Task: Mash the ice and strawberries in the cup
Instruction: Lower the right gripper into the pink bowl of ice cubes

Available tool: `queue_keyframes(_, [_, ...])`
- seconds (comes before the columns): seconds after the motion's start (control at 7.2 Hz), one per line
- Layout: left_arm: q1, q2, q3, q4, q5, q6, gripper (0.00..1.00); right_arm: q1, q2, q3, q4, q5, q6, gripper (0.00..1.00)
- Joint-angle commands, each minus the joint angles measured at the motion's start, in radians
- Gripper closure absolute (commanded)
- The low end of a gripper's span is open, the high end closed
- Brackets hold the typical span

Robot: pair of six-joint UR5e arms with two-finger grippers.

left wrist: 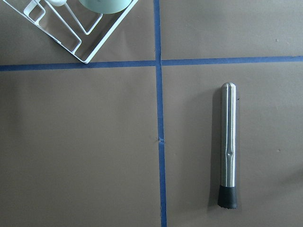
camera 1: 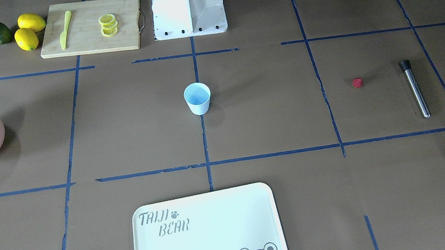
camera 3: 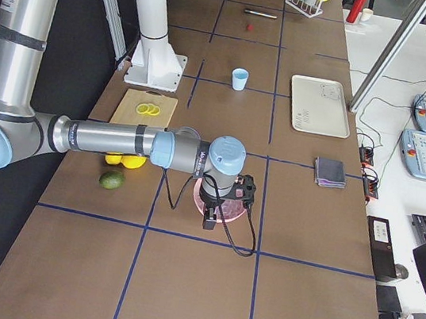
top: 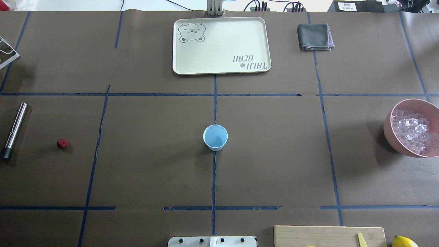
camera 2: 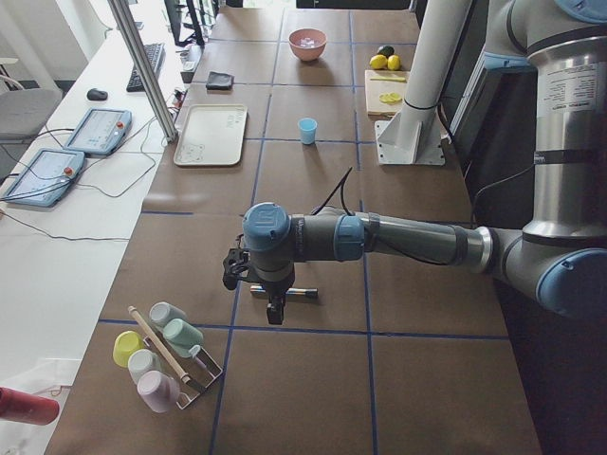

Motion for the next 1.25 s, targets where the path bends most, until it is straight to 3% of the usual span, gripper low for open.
queue_keyframes(0.0, [-0.002, 0.022, -0.078, 0.002, 0.002, 0.0, 0.0, 0.0, 0.0, 0.001, 0.0, 0.0, 0.001, 0.0])
queue_keyframes(1.11, [-0.004, 0.066, -0.093, -0.01, 0.003, -0.002, 0.0, -0.001, -0.009, 0.007, 0.046, 0.011, 0.008, 0.0])
